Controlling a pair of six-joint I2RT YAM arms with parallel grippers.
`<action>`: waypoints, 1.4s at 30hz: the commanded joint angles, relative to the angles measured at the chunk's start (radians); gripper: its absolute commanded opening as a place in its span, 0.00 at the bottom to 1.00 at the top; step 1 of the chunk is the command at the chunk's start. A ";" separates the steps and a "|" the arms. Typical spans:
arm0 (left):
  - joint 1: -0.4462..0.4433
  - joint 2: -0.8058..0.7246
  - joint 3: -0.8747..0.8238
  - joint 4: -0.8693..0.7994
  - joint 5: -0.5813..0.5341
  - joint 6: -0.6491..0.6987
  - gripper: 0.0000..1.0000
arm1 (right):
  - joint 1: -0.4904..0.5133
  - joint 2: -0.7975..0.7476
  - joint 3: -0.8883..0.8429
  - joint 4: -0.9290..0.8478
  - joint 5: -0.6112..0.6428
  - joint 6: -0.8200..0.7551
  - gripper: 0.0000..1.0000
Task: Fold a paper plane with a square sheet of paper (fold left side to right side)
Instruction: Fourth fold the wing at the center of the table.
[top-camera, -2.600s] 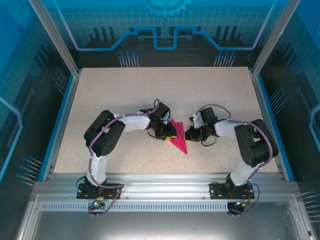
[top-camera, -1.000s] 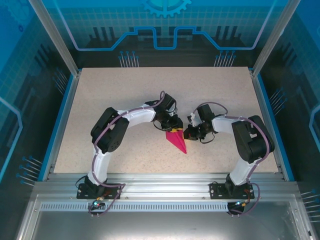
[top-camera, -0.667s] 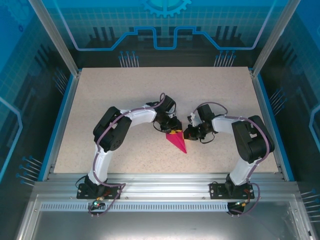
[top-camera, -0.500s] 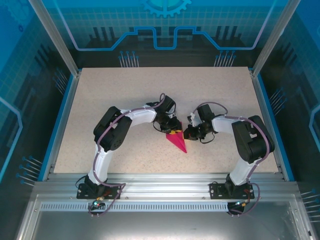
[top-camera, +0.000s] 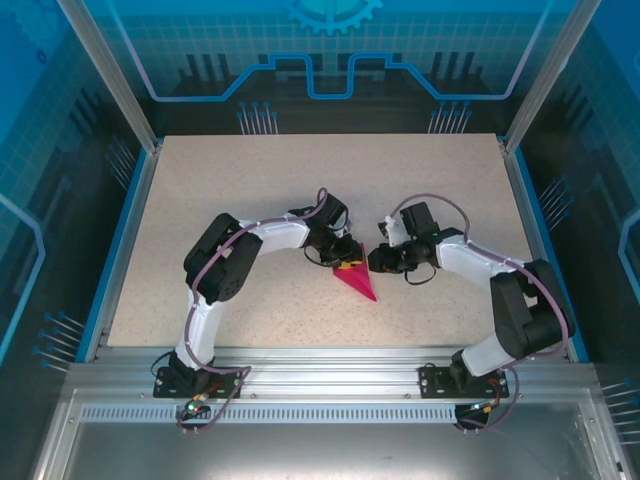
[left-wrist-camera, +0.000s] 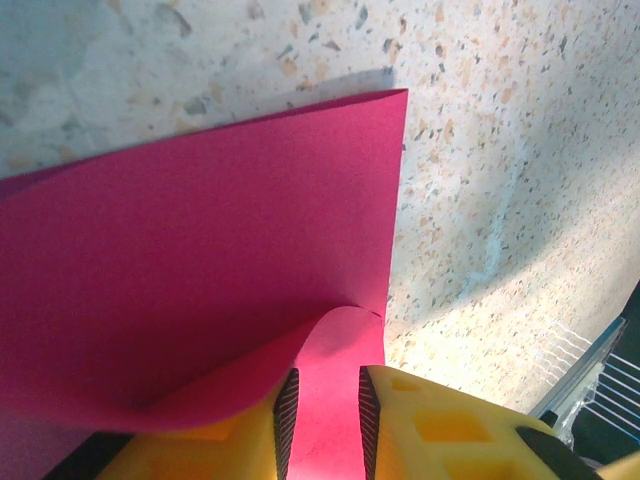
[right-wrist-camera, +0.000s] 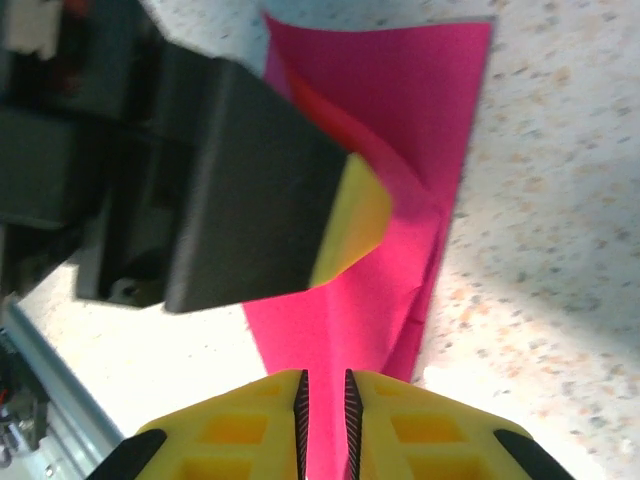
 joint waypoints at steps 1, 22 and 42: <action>0.000 0.036 -0.052 -0.063 -0.063 -0.006 0.29 | 0.046 -0.006 -0.051 -0.027 -0.095 0.019 0.18; -0.001 0.028 -0.051 -0.069 -0.068 0.000 0.29 | 0.081 0.110 -0.115 -0.011 -0.072 0.031 0.17; -0.001 0.029 -0.043 -0.076 -0.074 0.006 0.29 | 0.097 0.084 -0.231 -0.088 -0.036 0.068 0.15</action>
